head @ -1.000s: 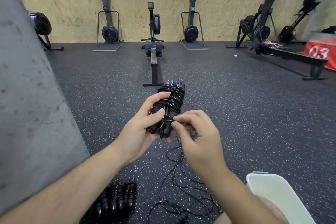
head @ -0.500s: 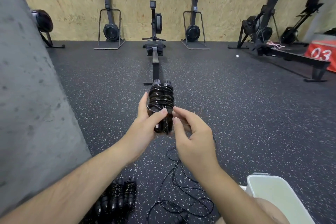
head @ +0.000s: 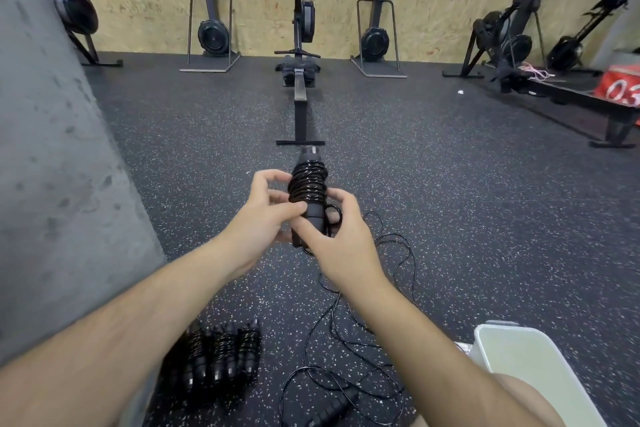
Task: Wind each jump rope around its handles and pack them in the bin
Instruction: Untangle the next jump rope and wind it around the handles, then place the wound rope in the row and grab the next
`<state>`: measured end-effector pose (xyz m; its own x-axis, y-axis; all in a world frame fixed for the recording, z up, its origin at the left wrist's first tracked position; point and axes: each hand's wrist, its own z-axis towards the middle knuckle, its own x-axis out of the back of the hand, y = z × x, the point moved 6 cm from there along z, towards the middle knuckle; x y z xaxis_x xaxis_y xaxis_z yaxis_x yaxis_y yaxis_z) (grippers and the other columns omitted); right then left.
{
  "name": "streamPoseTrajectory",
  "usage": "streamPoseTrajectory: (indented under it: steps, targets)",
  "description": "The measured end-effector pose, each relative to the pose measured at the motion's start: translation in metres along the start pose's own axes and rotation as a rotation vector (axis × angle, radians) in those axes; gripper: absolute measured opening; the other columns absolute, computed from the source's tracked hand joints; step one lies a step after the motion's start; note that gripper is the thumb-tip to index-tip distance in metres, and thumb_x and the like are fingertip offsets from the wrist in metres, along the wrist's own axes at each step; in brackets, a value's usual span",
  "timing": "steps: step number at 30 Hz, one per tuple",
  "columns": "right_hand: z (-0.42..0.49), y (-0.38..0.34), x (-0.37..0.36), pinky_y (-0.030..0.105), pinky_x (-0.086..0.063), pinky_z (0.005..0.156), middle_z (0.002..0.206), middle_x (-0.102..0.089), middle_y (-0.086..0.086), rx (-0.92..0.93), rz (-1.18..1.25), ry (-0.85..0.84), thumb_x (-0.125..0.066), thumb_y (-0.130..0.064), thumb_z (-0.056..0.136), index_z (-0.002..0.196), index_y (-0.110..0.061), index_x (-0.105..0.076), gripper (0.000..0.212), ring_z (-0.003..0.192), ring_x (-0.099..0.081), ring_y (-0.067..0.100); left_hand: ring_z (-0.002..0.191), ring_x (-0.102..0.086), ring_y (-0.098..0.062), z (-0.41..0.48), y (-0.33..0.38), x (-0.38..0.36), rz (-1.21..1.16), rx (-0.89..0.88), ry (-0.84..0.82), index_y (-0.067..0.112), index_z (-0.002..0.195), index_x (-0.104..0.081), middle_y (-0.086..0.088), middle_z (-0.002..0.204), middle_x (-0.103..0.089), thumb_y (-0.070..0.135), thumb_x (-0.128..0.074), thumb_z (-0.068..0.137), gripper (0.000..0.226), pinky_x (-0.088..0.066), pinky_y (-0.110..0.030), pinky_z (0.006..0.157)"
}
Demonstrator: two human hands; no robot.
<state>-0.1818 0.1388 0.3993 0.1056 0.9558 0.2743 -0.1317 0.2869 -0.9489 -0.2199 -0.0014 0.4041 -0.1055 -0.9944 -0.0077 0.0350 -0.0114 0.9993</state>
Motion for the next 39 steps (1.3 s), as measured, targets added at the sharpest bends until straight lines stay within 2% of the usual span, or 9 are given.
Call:
streamPoseTrajectory:
  steps: [5,11,16,20,26,29,32,35,39]
  targets:
    - [0.024,0.033,-0.035,0.008,-0.048,0.06,0.103,-0.068,-0.008,-0.152,0.224,-0.092,-0.07,-0.025,0.09,0.122,-0.029,-0.052,0.036,0.084,-0.066,0.0,0.092,-0.072,-0.025,0.02,-0.021,0.034,0.041,0.17,-0.054,0.02,0.134,-0.034,-0.016,0.114,-0.063,0.003,-0.071,0.09,0.06,-0.062,-0.046,0.073]
    - [0.038,0.112,-0.106,0.036,-0.056,0.092,0.113,-0.071,0.0,-0.339,0.172,-0.229,-0.075,-0.019,0.085,0.119,-0.023,-0.059,0.038,0.102,-0.07,0.018,0.086,-0.07,-0.03,0.032,-0.108,0.084,0.261,0.36,0.03,0.026,0.127,-0.037,-0.014,0.116,-0.064,0.007,-0.077,0.085,0.061,-0.061,-0.051,0.077]
    - [0.026,0.201,-0.168,0.03,-0.048,0.087,0.111,-0.065,-0.011,-0.505,0.055,-0.344,-0.071,-0.022,0.089,0.112,-0.027,-0.054,0.029,0.1,-0.061,0.009,0.07,-0.061,-0.014,0.024,-0.204,0.112,0.526,0.516,0.11,0.032,0.128,-0.04,-0.001,0.097,-0.067,0.019,-0.075,0.083,0.059,-0.046,-0.028,0.06]
    - [0.012,0.292,-0.193,0.034,-0.051,0.091,0.11,-0.069,-0.008,-0.628,-0.038,-0.283,-0.07,-0.019,0.088,0.108,-0.031,-0.056,0.027,0.097,-0.063,0.011,0.103,-0.064,-0.023,0.015,-0.303,0.103,0.508,0.56,0.164,0.033,0.141,-0.046,-0.007,0.12,-0.057,0.015,-0.073,0.082,0.067,-0.05,-0.031,0.09]
    - [-0.011,0.41,-0.202,0.043,-0.046,0.102,0.088,-0.056,-0.011,-0.808,-0.231,-0.211,-0.068,-0.036,0.087,0.115,-0.023,-0.043,0.04,0.113,-0.059,0.025,0.102,-0.059,-0.023,0.004,-0.414,0.076,0.511,0.651,0.182,0.023,0.133,-0.056,-0.008,0.128,-0.049,0.01,-0.064,0.087,0.048,-0.049,-0.032,0.094]
    - [-0.012,0.433,-0.21,0.04,-0.047,0.1,0.102,-0.065,-0.002,-0.751,-0.255,-0.176,-0.065,-0.031,0.09,0.11,-0.022,-0.044,0.03,0.11,-0.062,0.028,0.122,-0.054,-0.022,0.001,-0.44,0.07,0.532,0.626,0.196,0.016,0.134,-0.058,-0.008,0.137,-0.047,0.007,-0.061,0.09,0.045,-0.038,-0.026,0.108]
    - [-0.011,0.44,-0.219,0.028,-0.044,0.1,0.12,-0.065,0.003,-0.716,-0.252,-0.304,-0.059,-0.02,0.096,0.124,-0.016,-0.053,0.029,0.114,-0.061,0.023,0.143,-0.039,-0.02,-0.006,-0.462,0.068,0.561,0.683,0.105,0.013,0.146,-0.049,-0.007,0.154,-0.042,0.004,-0.053,0.093,0.054,-0.023,-0.023,0.117]
    - [-0.013,0.446,-0.21,0.025,-0.042,0.096,0.122,-0.066,0.002,-0.678,-0.319,-0.435,-0.054,-0.014,0.097,0.125,-0.017,-0.056,0.029,0.114,-0.061,0.021,0.143,-0.039,-0.02,-0.02,-0.477,0.061,0.629,0.688,-0.004,0.014,0.148,-0.048,-0.006,0.153,-0.046,0.003,-0.05,0.091,0.057,-0.026,-0.027,0.119]
    - [-0.016,0.44,-0.164,0.021,-0.038,0.088,0.122,-0.064,-0.001,-0.606,-0.427,-0.458,-0.05,-0.016,0.099,0.129,-0.017,-0.055,0.03,0.109,-0.059,0.018,0.129,-0.044,-0.025,-0.042,-0.471,0.04,0.785,0.555,0.086,0.016,0.127,-0.062,-0.005,0.132,-0.053,0.006,-0.053,0.091,0.039,-0.037,-0.035,0.111]
